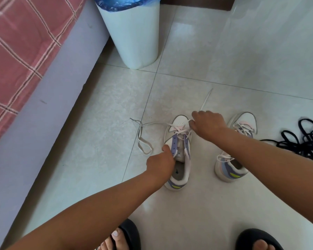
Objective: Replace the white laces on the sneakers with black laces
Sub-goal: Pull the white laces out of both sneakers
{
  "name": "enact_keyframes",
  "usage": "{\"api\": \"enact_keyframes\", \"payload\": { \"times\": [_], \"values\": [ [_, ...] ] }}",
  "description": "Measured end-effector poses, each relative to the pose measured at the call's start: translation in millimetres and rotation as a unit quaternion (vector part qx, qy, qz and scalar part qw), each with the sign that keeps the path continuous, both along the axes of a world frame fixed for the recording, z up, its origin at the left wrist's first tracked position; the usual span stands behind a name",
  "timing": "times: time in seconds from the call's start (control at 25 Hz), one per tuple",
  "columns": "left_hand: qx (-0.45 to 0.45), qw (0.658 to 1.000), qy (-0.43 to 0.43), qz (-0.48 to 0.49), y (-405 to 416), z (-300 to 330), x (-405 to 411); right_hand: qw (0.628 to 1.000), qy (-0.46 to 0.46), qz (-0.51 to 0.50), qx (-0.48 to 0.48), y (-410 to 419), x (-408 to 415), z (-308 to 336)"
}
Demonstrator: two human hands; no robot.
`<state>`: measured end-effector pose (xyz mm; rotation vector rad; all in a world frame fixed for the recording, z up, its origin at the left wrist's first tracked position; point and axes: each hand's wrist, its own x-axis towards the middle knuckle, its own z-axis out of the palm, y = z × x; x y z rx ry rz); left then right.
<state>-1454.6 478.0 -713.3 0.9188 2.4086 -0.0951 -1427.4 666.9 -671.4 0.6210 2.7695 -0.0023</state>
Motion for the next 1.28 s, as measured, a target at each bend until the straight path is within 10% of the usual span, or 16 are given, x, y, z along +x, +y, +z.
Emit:
{"api": "enact_keyframes", "payload": {
  "times": [0.12,0.2,0.4,0.68,1.28],
  "values": [
    [0.005,1.0,-0.004,0.008,1.8,-0.6,0.3,0.861,-0.061,-0.281,-0.419,-11.3,2.8,-3.4],
    [0.009,1.0,-0.002,0.008,1.1,0.1,0.6,0.802,-0.027,-0.307,-0.511,-13.2,8.0,-4.9],
    [0.005,1.0,0.007,-0.003,0.4,0.3,-0.1,0.992,-0.058,-0.075,-0.08,12.7,5.3,-2.7],
    [0.0,1.0,-0.002,-0.026,0.1,3.5,-1.6,0.995,-0.064,-0.036,0.064,42.1,-1.3,9.6],
    [-0.073,0.996,0.042,0.03,-43.8,15.8,-60.0,0.968,-0.006,-0.249,0.033,105.7,23.1,25.4]
  ]
}}
